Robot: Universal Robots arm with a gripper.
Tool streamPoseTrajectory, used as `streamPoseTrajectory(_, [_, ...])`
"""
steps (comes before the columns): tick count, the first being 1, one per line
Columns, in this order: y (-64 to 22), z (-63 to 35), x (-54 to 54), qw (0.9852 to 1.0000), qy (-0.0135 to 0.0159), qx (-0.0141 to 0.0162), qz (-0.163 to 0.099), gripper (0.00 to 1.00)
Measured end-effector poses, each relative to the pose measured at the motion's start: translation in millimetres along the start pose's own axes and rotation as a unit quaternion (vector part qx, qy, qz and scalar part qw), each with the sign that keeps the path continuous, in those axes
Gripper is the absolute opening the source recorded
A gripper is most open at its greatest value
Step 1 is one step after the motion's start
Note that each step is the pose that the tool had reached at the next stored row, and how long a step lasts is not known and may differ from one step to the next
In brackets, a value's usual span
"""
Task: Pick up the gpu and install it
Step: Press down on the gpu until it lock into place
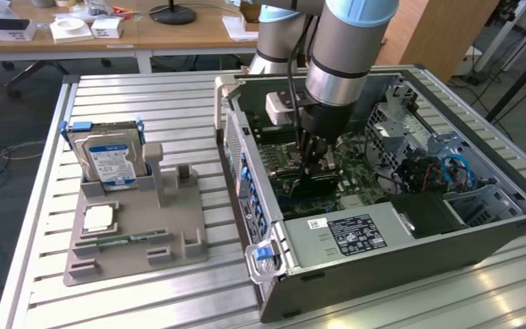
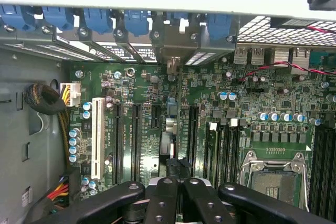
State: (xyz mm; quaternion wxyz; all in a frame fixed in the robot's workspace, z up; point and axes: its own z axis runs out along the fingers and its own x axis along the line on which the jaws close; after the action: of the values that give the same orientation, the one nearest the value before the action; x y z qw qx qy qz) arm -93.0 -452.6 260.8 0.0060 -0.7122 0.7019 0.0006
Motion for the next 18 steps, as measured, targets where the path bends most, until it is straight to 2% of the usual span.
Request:
streamPoseTrajectory(11, [0.0, 0.1, 0.0, 1.0000, -0.0002, 0.0001, 0.000, 0.10])
streamPoseTrajectory(13, [-0.1, -1.2, -0.2, 1.0000, -0.0005, 0.0004, 0.000, 0.10])
streamPoseTrajectory(15, [0.0, -4.5, 0.0, 1.0000, 0.0008, 0.0000, 0.000, 0.10])
streamPoseTrajectory(18, [-0.1, -8.9, -0.1, 1.0000, 0.0011, 0.0000, 0.000, 0.10])
